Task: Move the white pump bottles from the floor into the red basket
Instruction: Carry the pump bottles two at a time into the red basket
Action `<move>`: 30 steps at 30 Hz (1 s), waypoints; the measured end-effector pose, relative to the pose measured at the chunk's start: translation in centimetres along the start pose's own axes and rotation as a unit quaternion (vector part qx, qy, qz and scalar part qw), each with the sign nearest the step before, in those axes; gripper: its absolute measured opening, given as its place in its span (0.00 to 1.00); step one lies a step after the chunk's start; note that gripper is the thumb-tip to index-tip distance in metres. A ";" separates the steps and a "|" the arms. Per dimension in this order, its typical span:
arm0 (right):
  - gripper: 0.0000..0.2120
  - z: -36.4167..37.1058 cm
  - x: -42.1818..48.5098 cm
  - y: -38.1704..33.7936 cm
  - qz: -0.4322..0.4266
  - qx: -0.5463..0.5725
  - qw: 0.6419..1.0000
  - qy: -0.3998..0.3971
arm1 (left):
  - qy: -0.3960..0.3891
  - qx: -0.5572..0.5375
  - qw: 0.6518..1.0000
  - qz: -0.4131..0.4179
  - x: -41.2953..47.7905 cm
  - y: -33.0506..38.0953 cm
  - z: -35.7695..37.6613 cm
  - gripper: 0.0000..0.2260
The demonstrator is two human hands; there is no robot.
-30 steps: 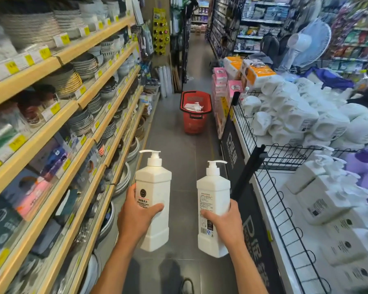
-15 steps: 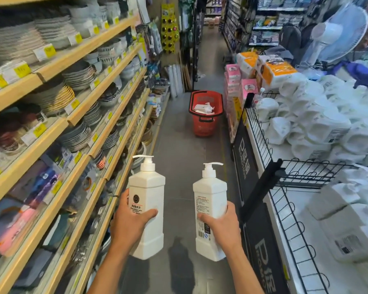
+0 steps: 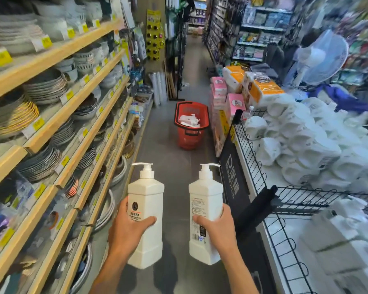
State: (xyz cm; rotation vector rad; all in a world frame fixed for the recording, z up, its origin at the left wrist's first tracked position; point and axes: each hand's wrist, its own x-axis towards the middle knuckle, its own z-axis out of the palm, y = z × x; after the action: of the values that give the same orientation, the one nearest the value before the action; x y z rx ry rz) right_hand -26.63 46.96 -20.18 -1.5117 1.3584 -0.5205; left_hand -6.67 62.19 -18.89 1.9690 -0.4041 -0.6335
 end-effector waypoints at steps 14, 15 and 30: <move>0.37 1.9 9.8 -4.3 0.011 0.033 0.999 0.015 | -0.054 0.006 0.998 0.040 12.4 6.4 2.3 0.34; 0.37 1.9 11.0 -4.6 0.008 0.035 0.999 0.012 | -0.052 0.004 0.998 0.041 13.4 6.8 2.7 0.34; 0.35 3.2 26.0 -10.2 -0.003 0.051 0.999 -0.015 | 0.006 -0.005 0.999 0.040 24.7 12.4 6.7 0.33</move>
State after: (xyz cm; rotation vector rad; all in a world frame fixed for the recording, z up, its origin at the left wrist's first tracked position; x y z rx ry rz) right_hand -11.86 23.07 -20.26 -1.4350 1.2853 -0.5611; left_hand 9.18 38.69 -16.81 1.9369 -0.4695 -0.5727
